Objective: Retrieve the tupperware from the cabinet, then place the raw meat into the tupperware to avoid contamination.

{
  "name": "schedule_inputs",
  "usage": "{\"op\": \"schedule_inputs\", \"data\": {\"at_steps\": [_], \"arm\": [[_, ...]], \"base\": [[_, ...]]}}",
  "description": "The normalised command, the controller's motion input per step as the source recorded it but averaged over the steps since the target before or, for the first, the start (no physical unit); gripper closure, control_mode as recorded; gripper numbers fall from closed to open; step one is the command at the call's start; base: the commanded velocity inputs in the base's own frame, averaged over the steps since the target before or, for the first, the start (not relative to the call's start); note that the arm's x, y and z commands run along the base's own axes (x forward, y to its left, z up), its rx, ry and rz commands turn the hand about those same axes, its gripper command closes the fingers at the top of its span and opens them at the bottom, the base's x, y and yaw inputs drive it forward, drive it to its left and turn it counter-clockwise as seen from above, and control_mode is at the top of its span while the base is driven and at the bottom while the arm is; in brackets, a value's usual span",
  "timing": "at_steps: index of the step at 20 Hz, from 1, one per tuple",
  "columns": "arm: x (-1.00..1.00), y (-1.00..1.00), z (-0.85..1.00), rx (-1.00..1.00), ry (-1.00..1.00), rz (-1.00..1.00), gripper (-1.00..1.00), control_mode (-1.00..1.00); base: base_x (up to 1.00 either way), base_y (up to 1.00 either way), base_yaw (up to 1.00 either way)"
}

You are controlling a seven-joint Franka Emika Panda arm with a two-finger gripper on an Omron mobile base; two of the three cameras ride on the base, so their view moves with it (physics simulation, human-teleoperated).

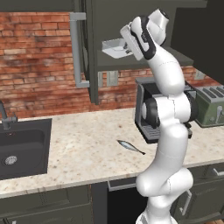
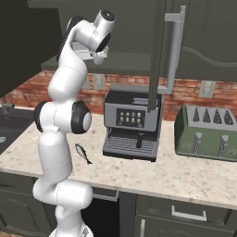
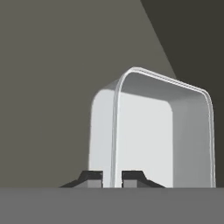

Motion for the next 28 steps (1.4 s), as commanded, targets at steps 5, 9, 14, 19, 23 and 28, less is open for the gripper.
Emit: {"op": "schedule_inputs", "data": {"at_steps": [5, 9, 14, 19, 23, 28], "arm": [[0.01, 0.13, -0.30, 0.00, 0.03, 0.02, 1.00, -1.00], [0.02, 0.12, -0.23, 0.00, 0.00, 0.01, 1.00, -1.00], [0.09, 0.15, -0.12, 0.00, -0.09, 0.00, 1.00, -1.00], [0.13, 0.16, -0.06, 0.00, -0.18, 0.00, 1.00, -1.00], [0.05, 0.13, -0.06, 0.00, -0.18, 0.00, 1.00, -1.00], [0.01, 0.05, -0.03, 0.00, -0.04, 0.00, 1.00, -1.00]], "base": [[0.00, 0.00, 0.00], [0.00, 0.00, 0.00], [0.00, 0.00, 0.00], [0.00, 0.00, 0.00], [0.00, 0.00, 0.00], [0.00, 0.00, 0.00]]}}
